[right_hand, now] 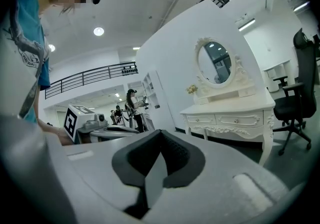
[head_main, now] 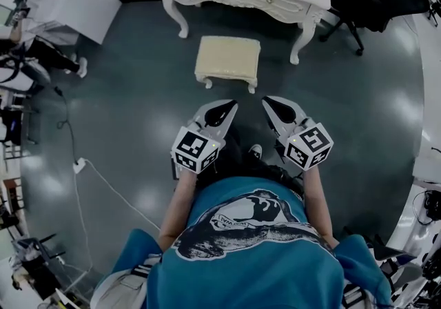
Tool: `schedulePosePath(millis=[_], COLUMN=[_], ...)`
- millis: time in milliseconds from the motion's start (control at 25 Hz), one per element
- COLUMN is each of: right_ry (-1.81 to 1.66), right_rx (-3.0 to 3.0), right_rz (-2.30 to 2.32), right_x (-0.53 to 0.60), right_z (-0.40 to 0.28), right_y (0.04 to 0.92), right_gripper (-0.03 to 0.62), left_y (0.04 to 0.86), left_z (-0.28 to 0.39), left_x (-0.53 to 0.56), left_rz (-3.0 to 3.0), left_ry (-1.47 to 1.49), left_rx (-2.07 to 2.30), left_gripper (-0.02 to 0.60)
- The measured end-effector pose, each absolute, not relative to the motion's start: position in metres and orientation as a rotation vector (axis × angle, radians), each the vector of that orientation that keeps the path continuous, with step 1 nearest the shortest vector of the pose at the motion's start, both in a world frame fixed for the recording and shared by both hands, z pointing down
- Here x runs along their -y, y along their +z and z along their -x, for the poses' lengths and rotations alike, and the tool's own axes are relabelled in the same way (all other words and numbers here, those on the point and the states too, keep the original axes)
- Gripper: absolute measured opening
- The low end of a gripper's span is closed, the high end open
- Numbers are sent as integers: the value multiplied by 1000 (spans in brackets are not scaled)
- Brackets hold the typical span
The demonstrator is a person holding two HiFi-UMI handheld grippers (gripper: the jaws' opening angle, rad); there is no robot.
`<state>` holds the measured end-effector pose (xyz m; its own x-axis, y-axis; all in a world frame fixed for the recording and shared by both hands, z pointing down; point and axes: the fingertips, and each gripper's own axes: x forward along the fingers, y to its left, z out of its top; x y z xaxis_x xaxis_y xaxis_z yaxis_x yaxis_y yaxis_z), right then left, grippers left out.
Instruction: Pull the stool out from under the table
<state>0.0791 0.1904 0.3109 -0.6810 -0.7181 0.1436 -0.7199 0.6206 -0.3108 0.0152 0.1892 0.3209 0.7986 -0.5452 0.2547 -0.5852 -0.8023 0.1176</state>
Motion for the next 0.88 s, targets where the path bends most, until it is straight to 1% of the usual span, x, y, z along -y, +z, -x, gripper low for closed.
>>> schedulePosePath(millis=[280, 880], right_ry=[498, 481], right_rx=[2847, 2871], right_rz=[-1228, -1205], right_x=[-201, -206], right_z=[-83, -89], right_y=[302, 296], right_gripper=[2, 0], left_y=[313, 307], left_z=[-27, -40], left_x=[-200, -205], left_rz=[-2830, -2857], left_ry=[308, 343], left_rx=[866, 837], left_gripper=[12, 12])
